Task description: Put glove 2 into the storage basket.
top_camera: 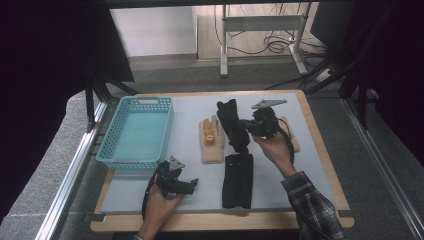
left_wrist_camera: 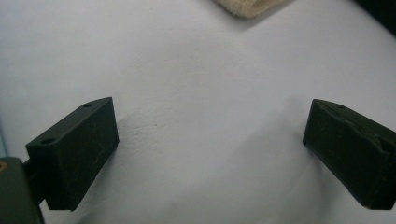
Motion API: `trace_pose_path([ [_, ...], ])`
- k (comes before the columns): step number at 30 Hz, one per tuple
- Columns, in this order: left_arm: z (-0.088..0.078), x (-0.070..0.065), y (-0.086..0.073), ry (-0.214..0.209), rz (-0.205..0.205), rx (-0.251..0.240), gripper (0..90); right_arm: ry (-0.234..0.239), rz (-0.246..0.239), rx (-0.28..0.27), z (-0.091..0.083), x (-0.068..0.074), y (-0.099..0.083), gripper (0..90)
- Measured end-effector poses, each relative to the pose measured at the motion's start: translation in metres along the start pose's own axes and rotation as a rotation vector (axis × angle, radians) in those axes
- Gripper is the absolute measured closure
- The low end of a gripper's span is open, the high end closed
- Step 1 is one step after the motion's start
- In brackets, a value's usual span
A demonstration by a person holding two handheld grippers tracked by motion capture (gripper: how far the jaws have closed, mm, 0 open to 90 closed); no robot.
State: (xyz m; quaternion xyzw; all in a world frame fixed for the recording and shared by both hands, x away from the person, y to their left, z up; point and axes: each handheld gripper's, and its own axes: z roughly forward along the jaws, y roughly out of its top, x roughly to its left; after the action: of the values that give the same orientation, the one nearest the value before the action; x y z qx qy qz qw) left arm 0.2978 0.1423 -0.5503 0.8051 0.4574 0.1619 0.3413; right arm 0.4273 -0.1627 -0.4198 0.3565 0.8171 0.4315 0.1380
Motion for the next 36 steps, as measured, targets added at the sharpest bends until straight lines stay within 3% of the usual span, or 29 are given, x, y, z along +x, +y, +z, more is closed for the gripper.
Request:
trace_pose_path([
  [7,0.0,0.0,0.0,0.0,0.0,0.001,3.4,-0.133,0.013,0.031,-0.039,-0.036,-0.034,86.2],
  [10,0.0,0.0,0.0,0.0,0.0,0.0,3.4,-0.19,-0.004,0.057,-0.045,-0.043,-0.046,86.0],
  [13,0.0,0.0,0.0,0.0,0.0,0.0,3.4,-0.215,-0.01,0.09,-0.041,-0.044,-0.057,85.7],
  [18,0.0,0.0,0.0,0.001,0.001,0.001,3.4,-0.175,-0.04,0.101,-0.024,-0.027,-0.061,84.8],
  [23,0.0,0.0,0.0,0.001,-0.004,-0.004,3.4,-0.064,-0.05,0.105,0.0,-0.004,-0.053,78.6],
  [25,0.0,0.0,0.0,0.001,-0.005,-0.004,3.5,-0.048,-0.056,0.092,0.005,0.0,-0.049,74.0],
  [31,0.0,0.0,0.0,0.001,0.001,0.0,3.4,-0.076,-0.028,0.092,0.012,-0.016,-0.042,58.0],
  [36,0.0,0.0,0.0,0.001,0.0,0.0,3.5,-0.094,-0.059,0.136,0.03,-0.032,-0.054,55.8],
])
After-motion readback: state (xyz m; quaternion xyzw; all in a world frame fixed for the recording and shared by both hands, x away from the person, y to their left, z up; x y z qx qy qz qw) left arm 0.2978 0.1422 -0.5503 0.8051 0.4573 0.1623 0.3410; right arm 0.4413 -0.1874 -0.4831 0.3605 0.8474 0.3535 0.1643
